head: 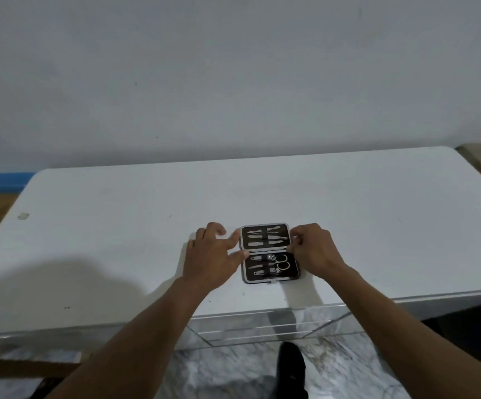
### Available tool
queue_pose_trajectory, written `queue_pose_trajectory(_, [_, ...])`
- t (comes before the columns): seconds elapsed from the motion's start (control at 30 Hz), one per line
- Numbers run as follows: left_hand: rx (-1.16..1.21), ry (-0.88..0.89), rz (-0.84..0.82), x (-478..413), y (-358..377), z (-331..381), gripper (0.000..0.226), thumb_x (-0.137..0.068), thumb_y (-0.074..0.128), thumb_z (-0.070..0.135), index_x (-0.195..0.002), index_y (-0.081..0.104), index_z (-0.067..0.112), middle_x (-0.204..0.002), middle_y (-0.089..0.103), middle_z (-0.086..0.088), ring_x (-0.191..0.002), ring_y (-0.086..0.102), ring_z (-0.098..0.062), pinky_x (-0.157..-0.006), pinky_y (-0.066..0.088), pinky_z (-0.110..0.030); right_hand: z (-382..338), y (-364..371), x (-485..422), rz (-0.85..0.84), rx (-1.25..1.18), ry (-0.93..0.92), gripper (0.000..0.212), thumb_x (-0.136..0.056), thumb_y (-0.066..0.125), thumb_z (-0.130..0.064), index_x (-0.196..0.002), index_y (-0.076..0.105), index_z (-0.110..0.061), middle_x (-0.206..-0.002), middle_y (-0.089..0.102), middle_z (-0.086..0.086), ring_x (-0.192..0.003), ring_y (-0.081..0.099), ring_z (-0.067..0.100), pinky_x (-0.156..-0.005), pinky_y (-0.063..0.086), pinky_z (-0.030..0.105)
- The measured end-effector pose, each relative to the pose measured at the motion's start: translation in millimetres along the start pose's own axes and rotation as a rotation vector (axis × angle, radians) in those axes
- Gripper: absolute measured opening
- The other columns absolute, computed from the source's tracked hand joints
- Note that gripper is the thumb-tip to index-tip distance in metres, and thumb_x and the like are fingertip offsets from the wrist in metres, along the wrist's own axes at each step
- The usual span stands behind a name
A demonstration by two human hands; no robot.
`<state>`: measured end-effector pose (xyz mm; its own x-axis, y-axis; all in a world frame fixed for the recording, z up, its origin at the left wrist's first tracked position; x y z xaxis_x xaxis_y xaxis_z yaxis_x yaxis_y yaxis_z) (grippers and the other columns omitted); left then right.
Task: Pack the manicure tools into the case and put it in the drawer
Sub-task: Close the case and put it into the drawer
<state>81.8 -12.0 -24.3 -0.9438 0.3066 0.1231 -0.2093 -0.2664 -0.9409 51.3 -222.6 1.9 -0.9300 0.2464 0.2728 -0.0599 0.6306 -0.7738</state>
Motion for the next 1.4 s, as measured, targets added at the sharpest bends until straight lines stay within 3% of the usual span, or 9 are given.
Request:
queue_pose_trajectory(0.17, [0.185, -0.143, -0.097, -6, -7, 18, 0.047, -0.096, 0.056, 0.039, -0.14, 0.05, 0.025, -0.101, 0.063, -0.009, -0.101, 0.06, -0.024, -0.088, 0.044, -0.031, -7, -3, -6, -0.044, 0.002, -0.03, 0.039, -0.083, 0.058, -0.003, -0.051, 0.043, -0.016, -0.058, 0.053, 0.001, -0.059, 0.052, 0.02, -0.05, 0.038, 0.024])
queue_pose_trajectory(0.27, [0.176, -0.193, -0.086, -6, -11, 23, 0.037, -0.096, 0.057, 0.032, -0.13, 0.059, 0.019, -0.102, 0.069, -0.008, -0.1, 0.062, -0.024, -0.086, 0.046, -0.032, -8, -4, 2, -0.112, -0.023, -0.056, 0.043, -0.08, 0.061, -0.001, -0.05, 0.041, -0.023, -0.055, 0.05, -0.011, -0.053, 0.047, 0.005, -0.048, 0.033, 0.015])
queue_pose_trajectory(0.43, [0.408, -0.292, -0.075, -6, -9, 12, 0.016, -0.087, 0.067, 0.02, -0.099, 0.073, 0.011, -0.083, 0.071, 0.003, -0.089, 0.066, -0.017, -0.074, 0.045, -0.025, -2, -3, -1, -0.1, -0.105, -0.051, 0.015, -0.075, 0.062, -0.001, -0.061, 0.059, -0.007, -0.061, 0.062, 0.007, -0.057, 0.05, 0.014, -0.054, 0.039, 0.022])
queue_pose_trajectory(0.53, [0.546, -0.337, -0.034, -4, -12, 12, 0.009, -0.081, 0.069, 0.009, -0.076, 0.066, 0.001, -0.084, 0.064, 0.01, -0.081, 0.067, -0.017, -0.063, 0.047, -0.024, 1, -4, -2, -0.079, -0.155, -0.044, 0.006, -0.073, 0.064, 0.0, -0.077, 0.068, -0.001, -0.066, 0.064, 0.011, -0.063, 0.052, 0.016, -0.059, 0.043, 0.026])
queue_pose_trajectory(0.57, [0.59, -0.342, -0.019, -2, -14, 14, 0.002, -0.08, 0.07, 0.006, -0.079, 0.07, 0.005, -0.084, 0.064, 0.009, -0.08, 0.067, -0.018, -0.062, 0.048, -0.024, 1, -4, -1, -0.074, -0.167, -0.043, 0.008, -0.072, 0.064, 0.001, -0.079, 0.068, 0.001, -0.066, 0.062, 0.007, -0.065, 0.052, 0.016, -0.062, 0.046, 0.027])
queue_pose_trajectory(0.73, [0.761, -0.363, 0.07, 8, -14, 19, 0.041, -0.078, 0.073, 0.003, -0.116, 0.07, 0.019, -0.092, 0.07, 0.014, -0.094, 0.066, -0.012, -0.082, 0.048, -0.02, -1, -8, 7, -0.019, -0.273, -0.002, 0.026, -0.074, 0.063, 0.004, -0.094, 0.072, -0.009, -0.078, 0.066, -0.005, -0.079, 0.063, 0.017, -0.081, 0.053, 0.033])
queue_pose_trajectory(1.03, [0.895, -0.387, 0.175, 16, -6, 20, 0.04, -0.073, 0.069, -0.002, -0.096, 0.075, 0.03, -0.081, 0.074, 0.013, -0.083, 0.07, -0.005, -0.084, 0.054, -0.026, 6, -5, 10, 0.02, -0.4, 0.043, 0.03, -0.081, 0.067, -0.011, -0.109, 0.066, -0.019, -0.099, 0.071, -0.004, -0.095, 0.067, 0.016, -0.087, 0.052, 0.03])
queue_pose_trajectory(1.3, [0.865, -0.277, 0.265, 26, -1, 22, 0.033, -0.084, 0.067, -0.001, -0.106, 0.074, 0.022, -0.087, 0.074, 0.012, -0.083, 0.067, 0.004, -0.089, 0.051, -0.019, 11, 2, 21, 0.045, -0.545, 0.028, 0.044, -0.076, 0.061, -0.061, -0.112, 0.065, -0.037, -0.102, 0.075, -0.005, -0.096, 0.071, 0.017, -0.093, 0.055, 0.046])
queue_pose_trajectory(1.4, [0.8, -0.232, 0.298, 34, -3, 24, 0.026, -0.091, 0.062, 0.012, -0.101, 0.075, 0.031, -0.062, 0.063, 0.02, -0.062, 0.056, 0.006, -0.067, 0.047, -0.012, 12, 1, 26, 0.075, -0.577, 0.034, 0.046, -0.074, 0.058, -0.068, -0.102, 0.069, -0.034, -0.097, 0.076, -0.006, -0.094, 0.072, 0.017, -0.093, 0.055, 0.047])
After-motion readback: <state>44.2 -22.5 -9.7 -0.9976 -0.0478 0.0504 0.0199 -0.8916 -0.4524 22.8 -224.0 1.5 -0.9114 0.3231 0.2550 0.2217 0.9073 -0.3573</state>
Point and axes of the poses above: each hand's wrist, its own x-axis away from the middle knuckle, its own y-axis out of the palm, z = x × y, the point moved 4 cm from there along -x, towards the middle knuckle
